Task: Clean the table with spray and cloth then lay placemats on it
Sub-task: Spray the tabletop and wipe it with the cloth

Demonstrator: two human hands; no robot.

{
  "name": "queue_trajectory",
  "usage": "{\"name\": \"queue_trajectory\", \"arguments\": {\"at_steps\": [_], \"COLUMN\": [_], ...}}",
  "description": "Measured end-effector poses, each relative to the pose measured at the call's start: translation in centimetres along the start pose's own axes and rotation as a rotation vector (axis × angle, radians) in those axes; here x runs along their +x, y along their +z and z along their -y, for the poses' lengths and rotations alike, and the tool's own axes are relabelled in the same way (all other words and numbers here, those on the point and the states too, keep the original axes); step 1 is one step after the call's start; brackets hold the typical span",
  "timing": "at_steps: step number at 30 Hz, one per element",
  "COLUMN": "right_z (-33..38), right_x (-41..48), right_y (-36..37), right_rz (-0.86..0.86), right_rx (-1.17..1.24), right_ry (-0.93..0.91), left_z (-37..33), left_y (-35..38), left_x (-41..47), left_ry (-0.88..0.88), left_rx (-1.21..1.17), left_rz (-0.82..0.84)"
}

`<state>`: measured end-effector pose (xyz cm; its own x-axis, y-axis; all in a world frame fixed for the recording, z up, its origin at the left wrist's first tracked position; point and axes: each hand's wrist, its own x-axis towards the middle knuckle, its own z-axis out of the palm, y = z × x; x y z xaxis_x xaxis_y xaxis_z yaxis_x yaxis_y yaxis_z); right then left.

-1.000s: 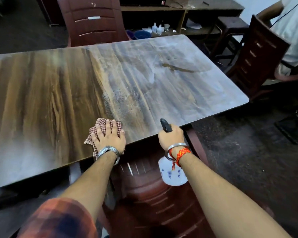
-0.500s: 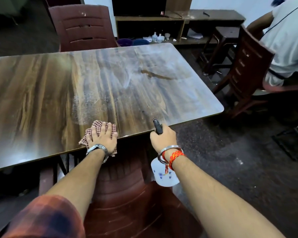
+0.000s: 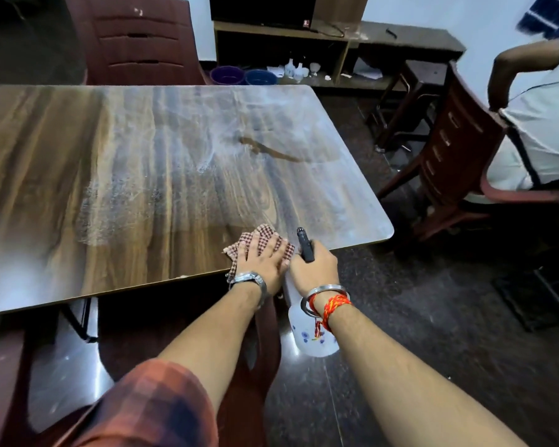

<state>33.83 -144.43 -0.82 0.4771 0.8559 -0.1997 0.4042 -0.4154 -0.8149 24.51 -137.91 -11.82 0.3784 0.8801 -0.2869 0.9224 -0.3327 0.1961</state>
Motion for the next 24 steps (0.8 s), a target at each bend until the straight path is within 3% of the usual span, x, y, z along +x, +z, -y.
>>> {"name": "queue_trajectory", "arguments": {"at_steps": [6,10,13,24], "right_z": [-1.5,-3.2,-5.3,-9.0], "right_x": [4.5,6.9,9.2,17.1], "right_y": [-2.7,-5.6,-8.9,-16.8], "right_rz": [0.086,0.240,0.253,0.334], "right_rx": [-0.026,-0.063,-0.115,-0.232], "right_ry": [0.015,-0.034,-0.024,-0.022], "left_z": [-1.2,-1.4,-3.8,-17.9], "left_y": [0.3,0.4,0.2,1.1], "left_x": [0.6,1.2,2.5,9.1], "left_ry": [-0.135,-0.449,-0.565,-0.441], "left_rx": [-0.080,-0.162,-0.195,-0.143], "left_rz": [-0.087,-0.187,-0.169,-0.151]}}
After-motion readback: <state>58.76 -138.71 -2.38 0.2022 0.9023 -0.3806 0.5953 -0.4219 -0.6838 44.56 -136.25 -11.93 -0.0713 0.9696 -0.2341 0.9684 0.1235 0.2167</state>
